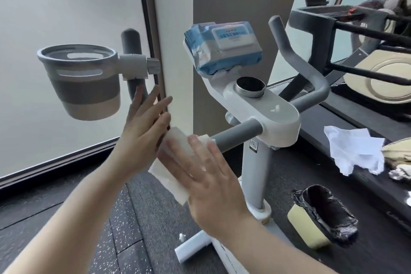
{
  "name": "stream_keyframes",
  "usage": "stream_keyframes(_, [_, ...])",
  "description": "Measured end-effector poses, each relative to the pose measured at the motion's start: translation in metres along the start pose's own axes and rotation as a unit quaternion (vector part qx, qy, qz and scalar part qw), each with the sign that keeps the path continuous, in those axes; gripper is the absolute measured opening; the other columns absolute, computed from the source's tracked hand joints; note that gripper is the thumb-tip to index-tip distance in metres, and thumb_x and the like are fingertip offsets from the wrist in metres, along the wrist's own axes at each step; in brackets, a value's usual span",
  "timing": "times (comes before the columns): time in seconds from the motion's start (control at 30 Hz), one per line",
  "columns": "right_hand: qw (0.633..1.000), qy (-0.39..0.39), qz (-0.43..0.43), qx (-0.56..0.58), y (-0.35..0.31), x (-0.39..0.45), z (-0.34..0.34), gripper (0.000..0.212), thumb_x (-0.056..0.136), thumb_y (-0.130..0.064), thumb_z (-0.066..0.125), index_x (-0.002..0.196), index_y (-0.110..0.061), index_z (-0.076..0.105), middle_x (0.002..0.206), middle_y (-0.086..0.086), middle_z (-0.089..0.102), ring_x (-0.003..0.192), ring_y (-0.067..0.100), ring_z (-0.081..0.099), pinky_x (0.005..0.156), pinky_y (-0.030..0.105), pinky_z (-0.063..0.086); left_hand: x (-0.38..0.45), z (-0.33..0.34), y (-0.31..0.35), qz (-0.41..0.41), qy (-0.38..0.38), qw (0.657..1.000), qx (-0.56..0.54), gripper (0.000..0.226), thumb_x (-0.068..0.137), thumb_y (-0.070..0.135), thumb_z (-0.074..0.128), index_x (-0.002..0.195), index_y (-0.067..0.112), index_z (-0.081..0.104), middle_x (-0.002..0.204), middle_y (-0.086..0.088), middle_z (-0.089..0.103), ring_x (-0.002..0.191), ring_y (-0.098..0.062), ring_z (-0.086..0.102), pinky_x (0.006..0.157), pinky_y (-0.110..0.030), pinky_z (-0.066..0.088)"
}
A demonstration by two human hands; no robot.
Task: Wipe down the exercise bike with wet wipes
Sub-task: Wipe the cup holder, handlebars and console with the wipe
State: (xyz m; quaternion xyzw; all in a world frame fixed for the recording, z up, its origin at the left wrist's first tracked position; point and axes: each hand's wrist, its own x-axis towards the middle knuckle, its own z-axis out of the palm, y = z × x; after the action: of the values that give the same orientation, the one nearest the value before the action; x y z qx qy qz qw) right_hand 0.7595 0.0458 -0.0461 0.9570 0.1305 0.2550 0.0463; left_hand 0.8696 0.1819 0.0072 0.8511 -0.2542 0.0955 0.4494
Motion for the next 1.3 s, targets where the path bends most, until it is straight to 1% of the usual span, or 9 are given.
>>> stream_keyframes(0.1, [0.996, 0.018, 0.081, 0.024, 0.055, -0.024, 0.001, 0.074, 0.084, -0.021, 0.040, 0.154, -0.027, 0.017, 0.161, -0.002, 0.015, 0.149, 0.022, 0.009, 0.119, 0.048, 0.011, -0.013, 0.011, 0.004, 0.015, 0.012, 0.994, 0.111, 0.052, 0.092, 0.044, 0.032, 0.140, 0.033, 0.048, 0.158, 0.018, 0.020, 0.147, 0.000, -0.007, 0.117, -0.023, -0.005])
stream_keyframes(0.23, [0.971, 0.061, 0.221, 0.071, 0.081, -0.003, 0.000, 0.052, 0.096, -0.031, 0.031, 0.148, -0.024, 0.036, 0.155, -0.001, 0.033, 0.147, 0.020, 0.020, 0.119, 0.046, 0.009, -0.022, 0.021, 0.010, 0.031, 0.030, 0.984, 0.172, 0.061, 0.091, 0.050, 0.018, 0.143, 0.034, 0.044, 0.158, 0.015, 0.021, 0.147, -0.003, -0.004, 0.110, -0.013, -0.014])
stream_keyframes(0.4, [0.990, 0.048, 0.046, 0.127, 0.060, -0.001, 0.003, 0.051, 0.096, -0.025, 0.038, 0.146, -0.019, 0.040, 0.153, 0.000, 0.036, 0.145, 0.021, 0.026, 0.120, 0.040, 0.014, -0.025, 0.030, 0.014, 0.002, 0.068, 0.986, 0.154, 0.054, 0.093, 0.041, 0.025, 0.140, 0.028, 0.048, 0.158, 0.008, 0.026, 0.148, -0.009, 0.002, 0.121, -0.032, 0.002])
stream_keyframes(0.47, [0.993, 0.050, 0.071, 0.077, 0.098, -0.001, 0.003, 0.049, 0.097, -0.025, 0.037, 0.145, -0.019, 0.042, 0.151, -0.001, 0.040, 0.142, 0.018, 0.032, 0.119, 0.040, 0.016, -0.029, 0.036, 0.021, -0.011, 0.084, 0.985, 0.149, 0.052, 0.094, 0.040, 0.027, 0.138, 0.027, 0.051, 0.158, 0.008, 0.026, 0.148, -0.008, 0.001, 0.121, -0.039, 0.007])
stream_keyframes(0.6, [0.984, 0.062, 0.144, 0.083, 0.103, 0.002, -0.002, 0.048, 0.098, -0.028, 0.029, 0.141, -0.014, 0.047, 0.148, 0.001, 0.044, 0.142, 0.020, 0.031, 0.120, 0.044, 0.013, -0.035, 0.050, 0.037, -0.043, 0.104, 0.979, 0.173, 0.051, 0.095, 0.041, 0.027, 0.139, 0.031, 0.050, 0.159, 0.011, 0.021, 0.148, -0.006, -0.005, 0.118, -0.028, -0.005])
stream_keyframes(0.7, [0.984, 0.064, 0.074, 0.152, 0.067, 0.006, -0.003, 0.049, 0.097, -0.027, 0.029, 0.139, -0.011, 0.049, 0.146, 0.005, 0.047, 0.140, 0.024, 0.034, 0.118, 0.044, 0.020, -0.035, 0.058, 0.044, -0.046, 0.118, 0.976, 0.177, 0.056, 0.094, 0.048, 0.021, 0.138, 0.032, 0.052, 0.158, 0.011, 0.026, 0.149, -0.010, -0.004, 0.113, -0.020, -0.013])
stream_keyframes(1.0, [0.987, 0.115, 0.002, 0.109, 0.124, -0.034, 0.020, 0.065, 0.085, 0.000, 0.041, 0.148, -0.004, 0.029, 0.158, 0.008, 0.023, 0.147, 0.026, 0.018, 0.119, 0.048, 0.019, -0.038, 0.057, 0.035, 0.008, 0.118, 0.953, 0.278, 0.050, 0.099, 0.040, 0.024, 0.129, 0.027, 0.061, 0.152, 0.005, 0.039, 0.147, -0.023, 0.017, 0.120, -0.039, 0.005])
stream_keyframes(1.2, [0.966, 0.069, -0.222, -0.110, 0.185, -0.051, 0.040, 0.066, 0.089, 0.002, 0.045, 0.150, -0.004, 0.023, 0.161, 0.007, 0.013, 0.148, 0.022, 0.015, 0.121, 0.039, 0.008, -0.037, 0.069, 0.024, 0.083, 0.209, 0.951, 0.214, 0.038, 0.101, 0.027, 0.036, 0.113, 0.019, 0.071, 0.134, 0.002, 0.059, 0.138, -0.025, 0.039, 0.120, -0.042, 0.015])
stream_keyframes(1.3, [0.938, -0.011, -0.270, -0.215, 0.196, -0.052, 0.056, 0.056, 0.090, 0.006, 0.025, 0.145, 0.004, 0.033, 0.157, 0.013, 0.024, 0.146, 0.023, 0.015, 0.121, 0.034, -0.001, -0.043, 0.073, 0.018, 0.131, 0.225, 0.945, 0.200, 0.035, 0.103, 0.027, 0.039, 0.112, 0.020, 0.072, 0.132, 0.004, 0.061, 0.136, -0.023, 0.042, 0.120, -0.042, 0.016])
